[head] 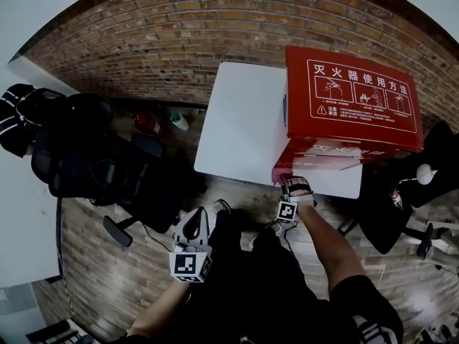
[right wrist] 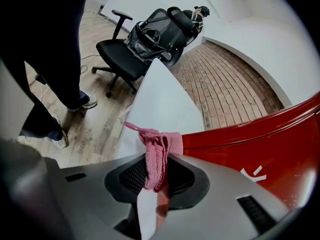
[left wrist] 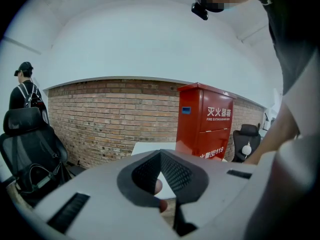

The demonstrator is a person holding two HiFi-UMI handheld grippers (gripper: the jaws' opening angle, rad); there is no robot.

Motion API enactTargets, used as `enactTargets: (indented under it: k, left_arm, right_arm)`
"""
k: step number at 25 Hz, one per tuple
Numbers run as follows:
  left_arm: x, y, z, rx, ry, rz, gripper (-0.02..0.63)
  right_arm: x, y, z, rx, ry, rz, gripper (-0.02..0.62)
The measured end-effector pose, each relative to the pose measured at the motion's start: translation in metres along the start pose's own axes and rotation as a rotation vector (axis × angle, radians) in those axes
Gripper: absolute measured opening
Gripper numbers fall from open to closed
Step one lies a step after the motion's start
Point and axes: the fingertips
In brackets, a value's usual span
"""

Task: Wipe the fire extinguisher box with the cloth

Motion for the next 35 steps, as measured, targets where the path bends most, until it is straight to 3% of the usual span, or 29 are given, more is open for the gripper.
enactTargets:
  k: [13, 16, 26, 35]
  left_arm:
    - [-0.058, -0.042, -0.047, -0.084, 0.174, 0.022, 0.034]
    - [-0.062, -0.047, -0.051, -0.076, 0.134, 0.037, 0.034]
    - [-0.024, -0.016, -0.017, 0.058, -0.074, 0.064, 0.034]
    - [0.007, 0.004, 0.007, 0.083, -0.153, 0.066, 0.034]
  right_arm:
    - [-0.003, 0.0, -0.005, -0.044, -0.08, -0.05, 0.101]
    - [-0.007, 0.003, -0.009, -0.052, -0.071, -0.072, 0.101]
    - [-0.006, 0.01, -0.009, 0.02, -0.02, 0.019, 0.101]
    - [-0.003, 0.034, -0.015, -0.026, -0.029, -0.045, 0.101]
Point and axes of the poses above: the fingertips, and each gripper's own axes: x backward along the fingers, z to its right, y out of its underside, and after that the axes turned 4 degrees about y, right-handed
